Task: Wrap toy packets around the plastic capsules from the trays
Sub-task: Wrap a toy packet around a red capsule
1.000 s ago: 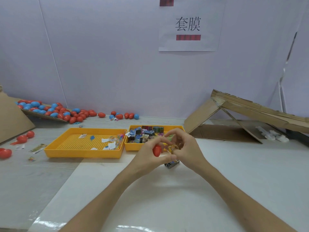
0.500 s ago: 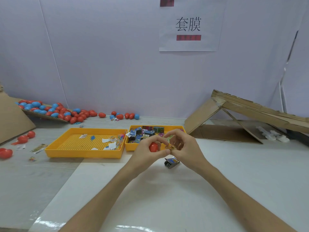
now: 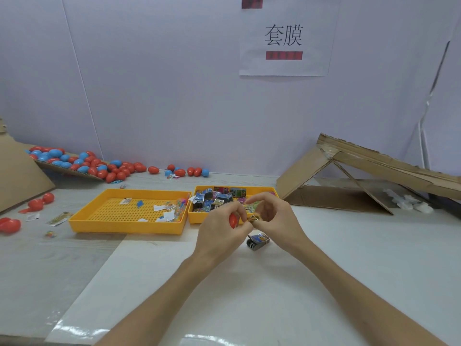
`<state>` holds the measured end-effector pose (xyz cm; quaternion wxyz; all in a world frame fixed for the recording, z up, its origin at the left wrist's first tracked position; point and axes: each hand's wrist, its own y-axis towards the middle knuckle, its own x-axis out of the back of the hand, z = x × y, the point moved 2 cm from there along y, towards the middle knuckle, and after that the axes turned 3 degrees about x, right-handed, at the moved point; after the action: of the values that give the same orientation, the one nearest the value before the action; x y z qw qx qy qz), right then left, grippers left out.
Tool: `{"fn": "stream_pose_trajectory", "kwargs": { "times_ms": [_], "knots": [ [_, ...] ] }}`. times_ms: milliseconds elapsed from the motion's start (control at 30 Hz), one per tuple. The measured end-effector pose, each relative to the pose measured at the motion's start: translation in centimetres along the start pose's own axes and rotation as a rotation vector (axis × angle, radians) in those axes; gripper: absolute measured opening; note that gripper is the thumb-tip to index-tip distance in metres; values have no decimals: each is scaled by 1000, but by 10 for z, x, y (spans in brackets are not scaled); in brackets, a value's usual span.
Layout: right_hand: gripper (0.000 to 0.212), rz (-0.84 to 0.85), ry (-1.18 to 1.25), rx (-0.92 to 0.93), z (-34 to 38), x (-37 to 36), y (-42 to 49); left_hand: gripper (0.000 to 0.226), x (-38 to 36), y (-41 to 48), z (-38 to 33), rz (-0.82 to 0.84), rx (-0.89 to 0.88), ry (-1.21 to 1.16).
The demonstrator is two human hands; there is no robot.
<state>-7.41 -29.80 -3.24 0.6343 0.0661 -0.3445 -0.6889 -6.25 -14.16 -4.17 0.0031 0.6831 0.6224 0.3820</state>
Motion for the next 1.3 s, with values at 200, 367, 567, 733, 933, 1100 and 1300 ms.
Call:
{"fn": "stream_pose_trajectory", "kwargs": {
  "times_ms": [200, 367, 567, 733, 933, 1100, 1300],
  "knots": [
    [41, -49, 68, -37, -3, 0, -1, 12, -4, -1, -1, -6, 26, 37],
    [46, -34, 93, -87, -6, -1, -1, 12, -6, -1, 0, -38, 36, 83],
    [45, 2, 100, -87, -4, 3, 0, 9, -6, 0, -1, -19, 44, 57],
    [44, -17, 120, -76, -2, 6, 1, 10, -7, 2, -3, -19, 58, 33],
    [41, -91, 31, 2, 3, 2, -3, 8, -2, -1, 2, 47, -20, 3],
    [38, -92, -62, 20, 3, 1, -4, 7, 0, -1, 3, 24, -82, -24],
    [43, -105, -158, 86, 5, 3, -6, 5, 0, -3, 0, 12, -195, 94]
  ]
}}
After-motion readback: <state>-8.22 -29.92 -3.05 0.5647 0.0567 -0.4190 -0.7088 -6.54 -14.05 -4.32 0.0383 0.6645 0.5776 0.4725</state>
